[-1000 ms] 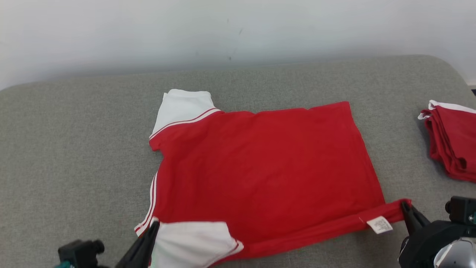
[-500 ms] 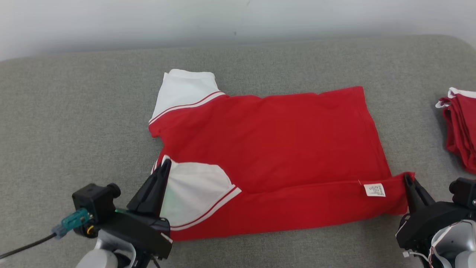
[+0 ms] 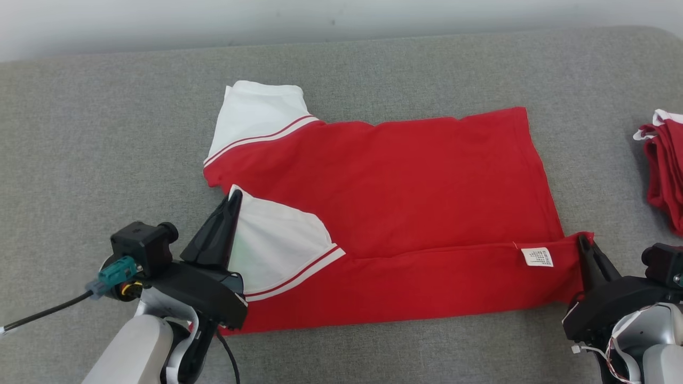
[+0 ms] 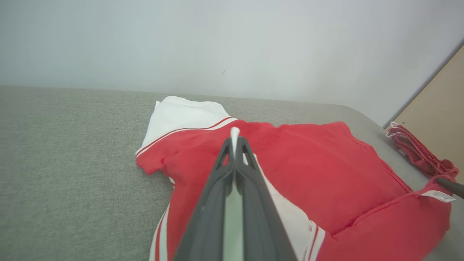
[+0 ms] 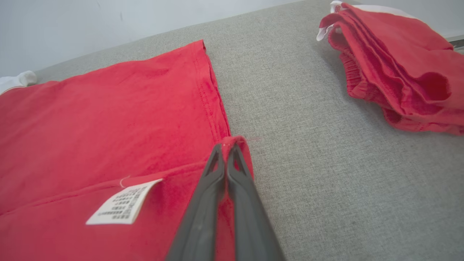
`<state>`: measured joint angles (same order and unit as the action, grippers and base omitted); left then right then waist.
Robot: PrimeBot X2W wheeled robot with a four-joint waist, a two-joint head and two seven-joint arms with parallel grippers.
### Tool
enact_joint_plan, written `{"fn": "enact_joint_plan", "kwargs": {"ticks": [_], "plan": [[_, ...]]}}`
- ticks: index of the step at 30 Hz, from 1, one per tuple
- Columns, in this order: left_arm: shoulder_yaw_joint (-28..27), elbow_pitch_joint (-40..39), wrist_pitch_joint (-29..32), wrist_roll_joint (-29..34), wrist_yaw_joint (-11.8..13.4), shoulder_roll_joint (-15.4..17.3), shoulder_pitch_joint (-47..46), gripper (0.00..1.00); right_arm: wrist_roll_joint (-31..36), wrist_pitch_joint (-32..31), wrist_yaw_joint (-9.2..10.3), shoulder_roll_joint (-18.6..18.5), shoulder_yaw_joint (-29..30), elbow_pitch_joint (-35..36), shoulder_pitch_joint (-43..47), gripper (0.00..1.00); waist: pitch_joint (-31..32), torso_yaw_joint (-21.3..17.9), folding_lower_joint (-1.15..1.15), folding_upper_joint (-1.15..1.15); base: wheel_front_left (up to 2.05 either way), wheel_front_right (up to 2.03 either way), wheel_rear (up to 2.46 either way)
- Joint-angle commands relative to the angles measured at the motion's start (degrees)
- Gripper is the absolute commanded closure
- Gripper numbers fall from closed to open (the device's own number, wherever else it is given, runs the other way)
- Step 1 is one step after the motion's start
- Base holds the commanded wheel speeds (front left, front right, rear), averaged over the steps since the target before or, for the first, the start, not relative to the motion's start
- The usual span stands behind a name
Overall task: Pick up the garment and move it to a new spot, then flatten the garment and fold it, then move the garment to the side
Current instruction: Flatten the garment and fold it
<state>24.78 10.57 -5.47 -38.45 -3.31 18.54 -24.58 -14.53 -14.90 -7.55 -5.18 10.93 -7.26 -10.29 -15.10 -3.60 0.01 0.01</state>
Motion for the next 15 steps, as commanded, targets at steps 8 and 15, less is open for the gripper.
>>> {"fn": "enact_joint_plan", "kwargs": {"ticks": [8,15], "plan": [[0.53,7.16,-2.47,3.3,2.74,-0.73,-2.42,0.0,0.43,2.33,0.13,0.92,0.09,-3.95,-2.54,0.0,-0.08,-0.58,-0.01,-0.01,0.0,0.0,0.0],[1.57,13.02,-5.63,6.93,5.15,-0.82,-3.64,0.0,0.55,2.26,0.13,1.21,0.41,-5.68,-2.69,0.0,1.64,-0.52,-0.01,-0.01,0.0,0.0,0.0]]}}
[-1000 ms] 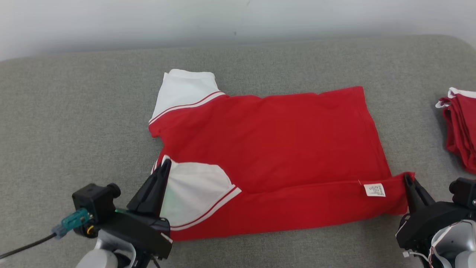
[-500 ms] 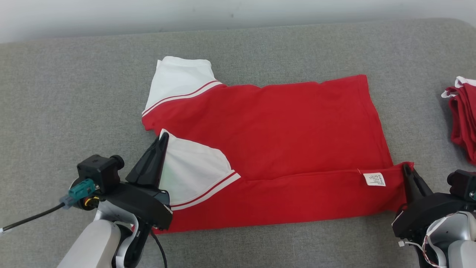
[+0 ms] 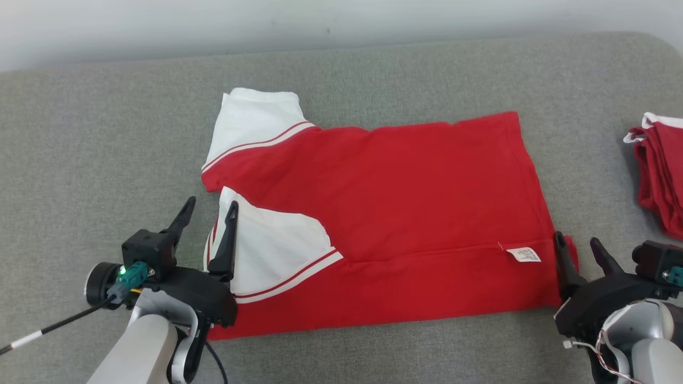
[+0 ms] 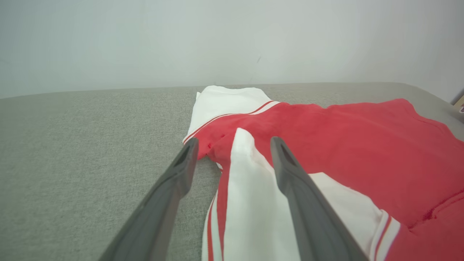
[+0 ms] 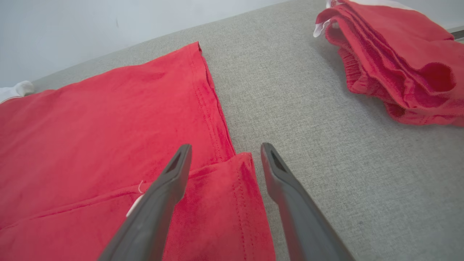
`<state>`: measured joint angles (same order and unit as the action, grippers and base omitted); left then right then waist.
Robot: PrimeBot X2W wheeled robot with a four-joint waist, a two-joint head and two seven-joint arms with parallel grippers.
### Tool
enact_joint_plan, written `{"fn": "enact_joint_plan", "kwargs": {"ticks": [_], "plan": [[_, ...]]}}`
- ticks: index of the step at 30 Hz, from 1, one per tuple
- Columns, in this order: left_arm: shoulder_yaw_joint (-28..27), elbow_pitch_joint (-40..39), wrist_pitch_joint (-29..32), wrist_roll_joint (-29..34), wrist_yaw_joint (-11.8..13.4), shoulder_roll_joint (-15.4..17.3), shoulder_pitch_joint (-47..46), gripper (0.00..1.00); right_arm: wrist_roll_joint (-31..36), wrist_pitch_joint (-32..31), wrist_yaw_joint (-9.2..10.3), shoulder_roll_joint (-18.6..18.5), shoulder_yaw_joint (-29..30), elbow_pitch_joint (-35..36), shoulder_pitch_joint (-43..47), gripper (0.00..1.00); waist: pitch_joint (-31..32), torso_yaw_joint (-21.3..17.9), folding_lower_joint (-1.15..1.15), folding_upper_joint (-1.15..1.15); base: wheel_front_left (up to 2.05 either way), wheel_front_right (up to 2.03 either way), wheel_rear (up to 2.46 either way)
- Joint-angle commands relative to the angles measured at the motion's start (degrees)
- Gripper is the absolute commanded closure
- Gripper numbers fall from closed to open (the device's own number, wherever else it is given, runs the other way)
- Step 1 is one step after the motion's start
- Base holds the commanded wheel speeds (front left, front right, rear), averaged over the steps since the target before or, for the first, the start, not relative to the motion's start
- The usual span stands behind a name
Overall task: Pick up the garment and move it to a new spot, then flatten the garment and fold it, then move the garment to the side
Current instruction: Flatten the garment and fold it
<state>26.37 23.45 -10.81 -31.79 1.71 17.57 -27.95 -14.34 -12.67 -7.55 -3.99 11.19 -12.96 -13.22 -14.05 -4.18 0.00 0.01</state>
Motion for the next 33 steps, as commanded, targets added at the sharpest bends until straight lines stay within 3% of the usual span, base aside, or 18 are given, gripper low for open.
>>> {"fn": "enact_joint_plan", "kwargs": {"ticks": [1,9,17,27,33], "plan": [[0.06,0.46,-0.57,0.72,0.61,0.36,0.13,0.0,0.46,-0.35,0.13,0.04,0.47,0.15,0.73,0.0,1.02,0.08,0.0,-0.01,0.0,0.0,0.0],[-0.09,-0.41,-2.44,3.22,5.0,3.28,7.39,0.0,2.64,-3.83,0.13,0.49,5.25,4.25,5.9,0.0,5.28,-0.08,0.0,-0.01,0.0,0.0,0.0],[2.17,-5.61,-0.57,4.07,7.53,5.34,17.21,0.0,2.33,-4.77,0.13,1.03,8.08,7.72,10.41,0.0,7.67,-0.23,0.0,-0.01,0.0,0.0,0.0],[2.64,-3.62,3.98,2.14,10.66,3.49,18.87,0.0,-0.2,-6.41,0.13,1.11,5.77,0.83,8.62,0.0,7.24,-0.55,0.0,-0.01,0.0,0.0,0.0],[2.86,0.42,7.1,0.81,10.63,2.09,17.32,0.0,-0.21,-6.79,0.13,1.11,3.89,-5.08,5.04,0.0,6.24,-0.84,0.0,-0.01,0.0,0.0,0.0]]}}
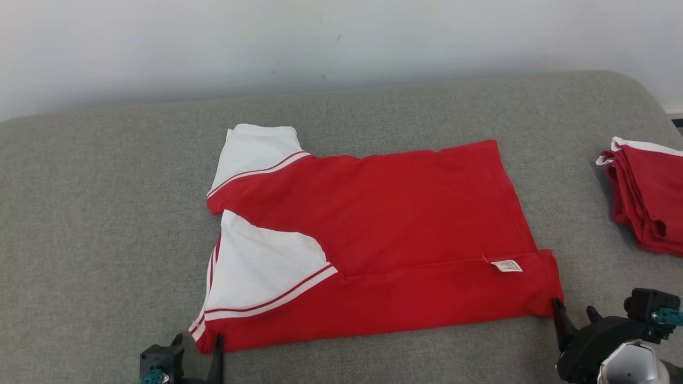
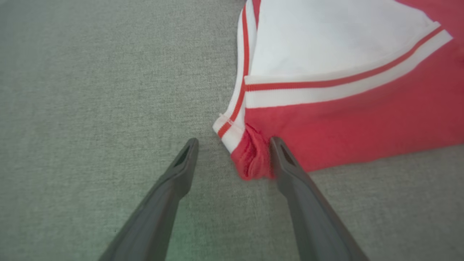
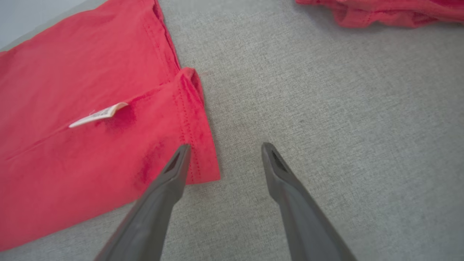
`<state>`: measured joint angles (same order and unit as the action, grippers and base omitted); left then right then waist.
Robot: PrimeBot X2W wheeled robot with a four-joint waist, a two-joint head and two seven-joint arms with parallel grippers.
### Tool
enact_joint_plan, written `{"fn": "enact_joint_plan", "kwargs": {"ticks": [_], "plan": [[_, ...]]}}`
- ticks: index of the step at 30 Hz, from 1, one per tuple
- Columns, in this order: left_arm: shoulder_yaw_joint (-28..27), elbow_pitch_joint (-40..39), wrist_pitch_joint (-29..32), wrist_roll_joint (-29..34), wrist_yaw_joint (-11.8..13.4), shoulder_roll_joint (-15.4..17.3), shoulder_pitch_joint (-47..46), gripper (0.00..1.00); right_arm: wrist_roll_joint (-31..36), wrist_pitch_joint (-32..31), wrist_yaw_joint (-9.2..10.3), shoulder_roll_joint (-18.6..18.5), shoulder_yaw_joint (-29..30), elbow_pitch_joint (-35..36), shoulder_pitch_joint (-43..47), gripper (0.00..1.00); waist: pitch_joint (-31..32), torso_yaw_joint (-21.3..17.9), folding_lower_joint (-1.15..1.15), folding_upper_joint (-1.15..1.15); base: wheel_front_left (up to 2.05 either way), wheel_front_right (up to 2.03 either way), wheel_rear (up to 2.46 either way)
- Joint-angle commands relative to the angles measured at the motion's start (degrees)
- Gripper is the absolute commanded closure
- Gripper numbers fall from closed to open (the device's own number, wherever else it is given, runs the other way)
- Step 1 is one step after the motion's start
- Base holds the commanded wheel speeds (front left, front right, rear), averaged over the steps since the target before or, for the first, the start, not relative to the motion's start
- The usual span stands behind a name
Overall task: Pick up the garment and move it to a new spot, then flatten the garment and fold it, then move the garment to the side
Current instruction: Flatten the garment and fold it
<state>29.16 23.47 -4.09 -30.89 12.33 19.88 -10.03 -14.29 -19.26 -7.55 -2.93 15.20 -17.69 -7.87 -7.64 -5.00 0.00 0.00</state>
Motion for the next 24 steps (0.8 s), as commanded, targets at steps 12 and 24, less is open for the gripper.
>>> {"fn": "enact_joint_plan", "kwargs": {"ticks": [12,24], "plan": [[0.88,4.42,2.31,-2.14,-1.42,-1.97,-2.21,1.0,-0.75,-1.23,0.13,0.02,-2.01,-8.24,-5.3,0.0,-1.3,0.73,0.0,0.0,0.0,0.0,0.0],[1.78,4.38,3.44,-2.92,-2.87,-1.33,-1.66,1.0,-2.82,-4.19,0.12,0.16,-2.23,-9.28,-4.07,1.0,-0.44,1.78,0.0,0.0,0.0,0.0,0.0]]}}
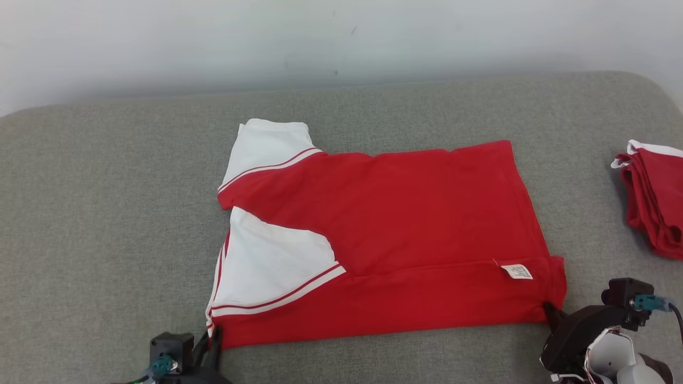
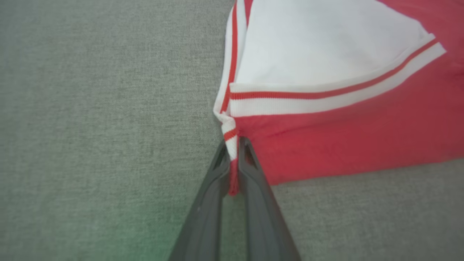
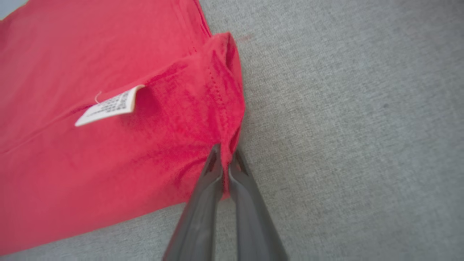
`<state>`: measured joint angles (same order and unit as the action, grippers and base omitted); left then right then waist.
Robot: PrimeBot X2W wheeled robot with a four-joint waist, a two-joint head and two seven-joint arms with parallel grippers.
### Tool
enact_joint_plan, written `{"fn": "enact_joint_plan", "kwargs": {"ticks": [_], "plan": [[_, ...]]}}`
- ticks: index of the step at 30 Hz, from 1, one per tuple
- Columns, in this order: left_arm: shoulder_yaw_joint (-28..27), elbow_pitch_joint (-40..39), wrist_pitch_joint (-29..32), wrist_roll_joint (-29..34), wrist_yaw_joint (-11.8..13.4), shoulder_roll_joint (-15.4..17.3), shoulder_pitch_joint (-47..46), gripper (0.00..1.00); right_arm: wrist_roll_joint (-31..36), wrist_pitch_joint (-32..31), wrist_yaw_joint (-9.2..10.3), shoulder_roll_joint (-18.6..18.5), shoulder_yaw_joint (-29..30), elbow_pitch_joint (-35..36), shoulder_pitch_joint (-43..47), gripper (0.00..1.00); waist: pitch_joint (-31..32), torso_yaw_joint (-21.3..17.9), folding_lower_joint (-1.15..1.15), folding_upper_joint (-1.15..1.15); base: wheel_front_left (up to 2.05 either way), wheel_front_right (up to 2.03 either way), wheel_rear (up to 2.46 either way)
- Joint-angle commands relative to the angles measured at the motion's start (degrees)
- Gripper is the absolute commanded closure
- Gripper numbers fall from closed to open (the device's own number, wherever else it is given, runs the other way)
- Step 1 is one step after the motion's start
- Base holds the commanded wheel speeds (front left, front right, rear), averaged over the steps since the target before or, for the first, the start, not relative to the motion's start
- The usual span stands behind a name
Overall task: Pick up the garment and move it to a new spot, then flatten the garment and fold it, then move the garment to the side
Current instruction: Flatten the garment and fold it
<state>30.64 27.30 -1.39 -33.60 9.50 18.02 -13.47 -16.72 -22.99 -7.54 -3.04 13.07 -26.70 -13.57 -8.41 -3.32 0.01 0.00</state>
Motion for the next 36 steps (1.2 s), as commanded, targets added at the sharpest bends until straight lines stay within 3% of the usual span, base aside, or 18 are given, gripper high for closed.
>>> {"fn": "enact_joint_plan", "kwargs": {"ticks": [1,14,23,24,25,31,36], "plan": [[0.31,0.19,0.86,-0.28,0.02,0.71,2.1,1.0,-0.63,-0.51,0.11,0.26,-0.12,0.3,2.02,1.0,0.53,0.14,-0.01,0.0,0.0,0.0,0.0],[0.82,-7.78,3.78,-1.54,1.47,4.02,8.08,1.0,-2.03,-4.32,0.12,0.1,1.79,12.3,10.54,1.0,2.17,-0.05,-0.01,0.0,0.0,0.0,0.0],[0.67,-12.72,4.88,-1.88,3.3,5.68,11.62,1.0,-2.24,-4.84,0.12,0.07,2.8,15.1,14.21,1.0,2.96,-0.07,-0.01,0.0,0.0,0.0,0.0],[0.79,-12.94,4.45,-1.55,3.35,5.72,11.64,0.54,-2.2,-4.54,0.12,0.07,2.74,15.08,14.36,0.54,3.07,-0.06,-0.01,0.0,0.0,0.0,0.0],[0.85,-12.97,4.33,-1.4,3.54,5.64,11.68,0.0,-2.34,-4.41,0.12,0.07,2.54,14.8,14.56,0.0,3.28,-0.12,-0.01,0.0,0.0,0.0,0.0],[0.0,-12.8,1.75,-1.23,4.88,5.02,12.49,0.0,-2.49,-1.38,0.12,0.12,1.91,15.08,14.6,0.0,4.5,-0.53,-0.01,0.0,0.0,0.0,0.0],[-2.79,-13.66,-5.17,-1.73,5.71,4.41,13.5,0.0,-1.5,4.38,0.12,0.13,1.87,17.71,15.18,0.0,5.95,-0.36,-0.01,0.0,0.0,0.0,0.0]]}}
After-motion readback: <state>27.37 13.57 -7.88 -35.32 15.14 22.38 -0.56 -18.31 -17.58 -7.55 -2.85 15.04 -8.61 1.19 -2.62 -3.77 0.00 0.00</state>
